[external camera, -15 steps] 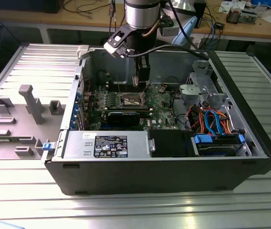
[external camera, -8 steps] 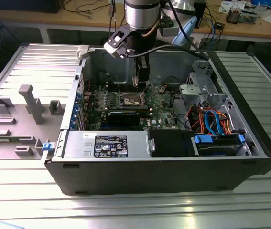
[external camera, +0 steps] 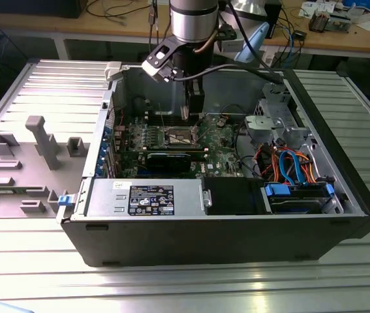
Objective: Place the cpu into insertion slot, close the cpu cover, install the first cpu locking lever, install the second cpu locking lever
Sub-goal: 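Place the cpu into insertion slot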
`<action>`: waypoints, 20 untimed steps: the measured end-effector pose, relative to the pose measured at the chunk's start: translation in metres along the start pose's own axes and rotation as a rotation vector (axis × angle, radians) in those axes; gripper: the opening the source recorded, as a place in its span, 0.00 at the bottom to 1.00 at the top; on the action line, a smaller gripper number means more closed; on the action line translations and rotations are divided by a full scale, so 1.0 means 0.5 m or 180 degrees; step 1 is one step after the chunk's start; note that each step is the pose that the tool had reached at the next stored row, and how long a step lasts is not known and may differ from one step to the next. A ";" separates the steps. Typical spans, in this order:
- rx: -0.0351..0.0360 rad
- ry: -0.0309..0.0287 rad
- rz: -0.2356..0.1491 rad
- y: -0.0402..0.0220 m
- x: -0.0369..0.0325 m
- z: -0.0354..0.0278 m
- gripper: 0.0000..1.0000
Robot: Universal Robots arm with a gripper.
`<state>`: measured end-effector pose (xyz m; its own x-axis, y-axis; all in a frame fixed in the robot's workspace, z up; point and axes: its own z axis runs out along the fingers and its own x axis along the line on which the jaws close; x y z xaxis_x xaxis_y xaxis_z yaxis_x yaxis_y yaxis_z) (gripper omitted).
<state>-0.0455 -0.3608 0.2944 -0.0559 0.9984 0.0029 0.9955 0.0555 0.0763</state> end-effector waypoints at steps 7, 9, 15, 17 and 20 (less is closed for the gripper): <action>0.0000 0.0000 0.0000 -0.010 0.004 0.008 0.55; 0.0000 0.0000 0.0001 -0.012 0.006 0.012 0.55; 0.0000 0.0000 0.0000 -0.022 0.010 0.031 0.55; 0.0000 0.0000 0.0001 -0.022 0.011 0.036 0.55; 0.0000 0.0000 0.0001 -0.023 0.015 0.046 0.55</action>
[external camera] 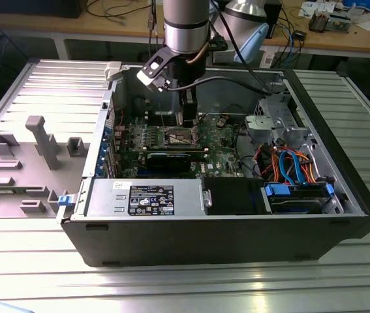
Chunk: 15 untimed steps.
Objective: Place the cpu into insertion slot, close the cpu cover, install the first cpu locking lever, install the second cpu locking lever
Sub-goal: 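Place the cpu into insertion slot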
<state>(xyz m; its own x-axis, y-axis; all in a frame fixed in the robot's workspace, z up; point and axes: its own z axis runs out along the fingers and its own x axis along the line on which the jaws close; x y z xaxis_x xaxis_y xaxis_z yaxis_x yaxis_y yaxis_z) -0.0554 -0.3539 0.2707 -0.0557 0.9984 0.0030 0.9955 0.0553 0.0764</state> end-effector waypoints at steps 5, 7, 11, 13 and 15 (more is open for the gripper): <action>0.0000 0.0000 0.0001 -0.002 0.005 0.011 0.55; 0.0000 0.0000 0.0001 -0.005 0.011 0.018 0.55; 0.0000 0.0000 0.0002 -0.008 0.017 0.024 0.55; 0.0000 -0.0001 0.0001 -0.009 0.019 0.028 0.55; 0.0000 0.0000 0.0002 -0.011 0.021 0.034 0.55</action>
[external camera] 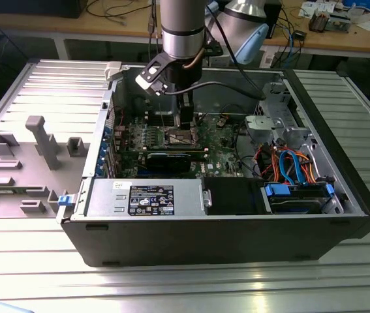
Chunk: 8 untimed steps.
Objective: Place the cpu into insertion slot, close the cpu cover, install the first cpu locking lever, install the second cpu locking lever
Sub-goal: 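Place the cpu into insertion slot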
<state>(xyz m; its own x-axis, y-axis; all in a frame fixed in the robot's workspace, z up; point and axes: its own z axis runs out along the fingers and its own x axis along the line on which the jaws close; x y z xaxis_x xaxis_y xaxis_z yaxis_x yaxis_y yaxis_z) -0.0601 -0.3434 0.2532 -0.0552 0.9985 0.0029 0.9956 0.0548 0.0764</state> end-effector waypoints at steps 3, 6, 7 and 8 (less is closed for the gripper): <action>0.0000 0.0000 0.0002 -0.002 0.005 0.012 0.55; 0.0000 -0.0001 0.0009 -0.006 0.008 0.020 0.55; 0.0000 -0.0001 0.0018 -0.008 0.008 0.023 0.55; 0.0000 -0.0005 0.0040 -0.011 0.009 0.028 0.55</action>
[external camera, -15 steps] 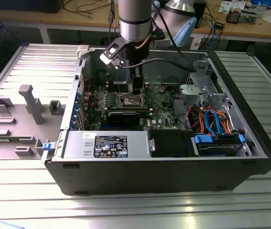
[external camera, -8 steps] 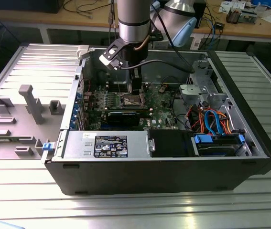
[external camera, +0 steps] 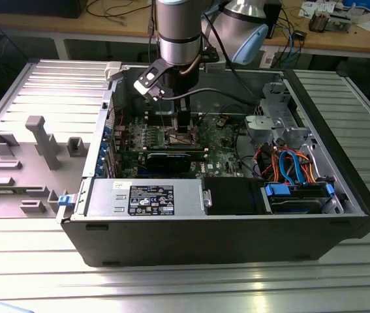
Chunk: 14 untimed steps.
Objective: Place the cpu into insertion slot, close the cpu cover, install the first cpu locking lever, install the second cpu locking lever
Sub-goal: 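Place the cpu into insertion slot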
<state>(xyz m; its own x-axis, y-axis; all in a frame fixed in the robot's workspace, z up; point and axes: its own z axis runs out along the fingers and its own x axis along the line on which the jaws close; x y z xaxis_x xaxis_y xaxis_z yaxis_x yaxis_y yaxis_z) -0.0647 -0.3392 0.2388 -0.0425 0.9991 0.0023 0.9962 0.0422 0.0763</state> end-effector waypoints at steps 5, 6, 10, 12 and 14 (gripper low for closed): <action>0.0000 -0.0011 0.0089 -0.006 0.001 0.020 0.55; 0.0000 -0.0011 0.0090 -0.006 0.001 0.023 0.55; 0.0000 -0.0011 0.0089 -0.007 0.001 0.037 0.55; 0.0000 -0.0011 0.0089 -0.008 0.001 0.044 0.55; 0.0000 -0.0011 0.0090 -0.009 0.001 0.055 0.55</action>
<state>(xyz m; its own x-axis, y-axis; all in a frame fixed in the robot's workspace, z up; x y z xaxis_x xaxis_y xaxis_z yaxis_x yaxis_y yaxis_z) -0.0673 -0.3387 0.2112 -0.0140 0.9999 0.0010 0.9970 0.0138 0.0763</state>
